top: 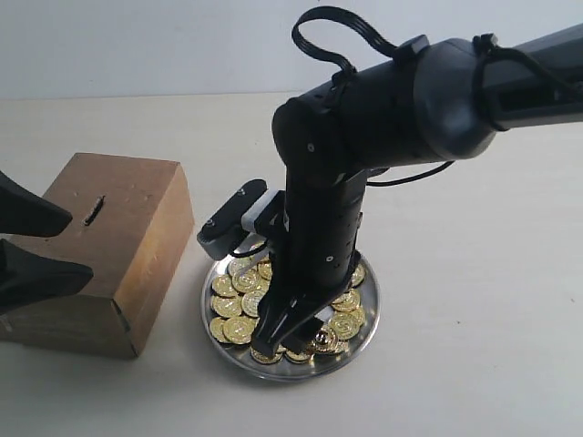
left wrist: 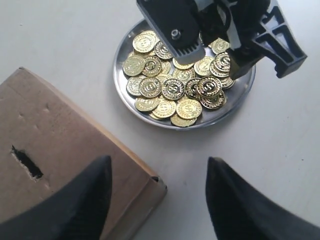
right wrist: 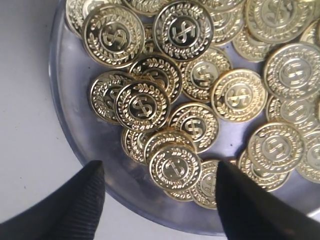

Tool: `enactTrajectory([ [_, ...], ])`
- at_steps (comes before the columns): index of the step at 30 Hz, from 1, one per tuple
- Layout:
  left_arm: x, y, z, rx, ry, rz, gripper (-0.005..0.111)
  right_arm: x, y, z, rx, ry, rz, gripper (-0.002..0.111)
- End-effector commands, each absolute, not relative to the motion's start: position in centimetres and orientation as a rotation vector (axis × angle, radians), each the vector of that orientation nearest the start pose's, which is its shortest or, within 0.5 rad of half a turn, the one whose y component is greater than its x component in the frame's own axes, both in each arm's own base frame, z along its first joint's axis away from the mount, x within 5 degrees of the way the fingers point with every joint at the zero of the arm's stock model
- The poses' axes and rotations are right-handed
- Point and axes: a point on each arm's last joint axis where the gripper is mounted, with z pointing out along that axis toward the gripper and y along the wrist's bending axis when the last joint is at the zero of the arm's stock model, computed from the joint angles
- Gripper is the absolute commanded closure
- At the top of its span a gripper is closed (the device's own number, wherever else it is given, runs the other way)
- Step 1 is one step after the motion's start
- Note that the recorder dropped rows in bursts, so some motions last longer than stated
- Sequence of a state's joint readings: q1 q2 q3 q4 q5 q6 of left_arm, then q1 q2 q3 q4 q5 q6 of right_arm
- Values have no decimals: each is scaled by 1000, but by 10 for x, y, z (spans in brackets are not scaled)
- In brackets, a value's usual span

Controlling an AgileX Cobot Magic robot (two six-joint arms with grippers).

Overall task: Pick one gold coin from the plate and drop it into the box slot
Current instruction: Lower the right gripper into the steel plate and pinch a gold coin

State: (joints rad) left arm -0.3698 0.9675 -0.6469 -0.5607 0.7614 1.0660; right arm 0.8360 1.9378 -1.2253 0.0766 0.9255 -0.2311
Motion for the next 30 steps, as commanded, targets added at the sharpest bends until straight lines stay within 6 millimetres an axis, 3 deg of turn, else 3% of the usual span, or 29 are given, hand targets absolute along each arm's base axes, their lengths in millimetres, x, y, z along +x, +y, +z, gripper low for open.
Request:
enactTrajectory([
  [1, 150, -95, 276, 1300, 2031, -349, 52, 236, 270, 143, -1546, 2755, 86, 49],
  [11, 150, -95, 276, 1300, 2031, -349, 52, 239, 269, 127, -1569, 2777, 27, 49],
  [30, 150, -95, 276, 1299, 2030, -348, 52, 239, 268, 124, -1549, 2795, -1, 49],
])
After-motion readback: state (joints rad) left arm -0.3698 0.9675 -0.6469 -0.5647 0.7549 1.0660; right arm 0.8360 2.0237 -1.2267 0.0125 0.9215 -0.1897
